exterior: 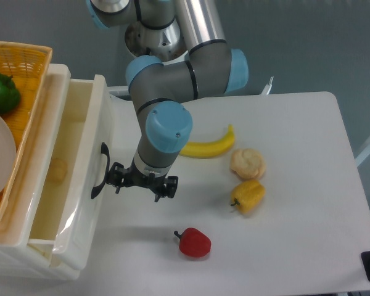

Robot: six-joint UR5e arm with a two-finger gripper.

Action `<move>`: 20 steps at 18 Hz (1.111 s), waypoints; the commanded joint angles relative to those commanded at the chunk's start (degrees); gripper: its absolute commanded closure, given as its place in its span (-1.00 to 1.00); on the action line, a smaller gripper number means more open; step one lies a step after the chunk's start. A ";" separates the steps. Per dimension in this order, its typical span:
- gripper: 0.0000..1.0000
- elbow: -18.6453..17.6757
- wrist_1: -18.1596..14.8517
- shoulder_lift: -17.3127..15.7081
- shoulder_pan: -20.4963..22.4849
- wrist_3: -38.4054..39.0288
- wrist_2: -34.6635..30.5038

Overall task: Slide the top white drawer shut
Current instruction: 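Push the white drawer front inward with the gripper until shut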

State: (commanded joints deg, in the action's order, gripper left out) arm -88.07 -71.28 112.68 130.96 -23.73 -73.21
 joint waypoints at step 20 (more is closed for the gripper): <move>-1.00 -0.09 0.00 -0.88 -1.76 1.84 0.00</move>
State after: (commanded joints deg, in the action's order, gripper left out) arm -88.16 -71.28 111.80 129.20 -21.89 -73.21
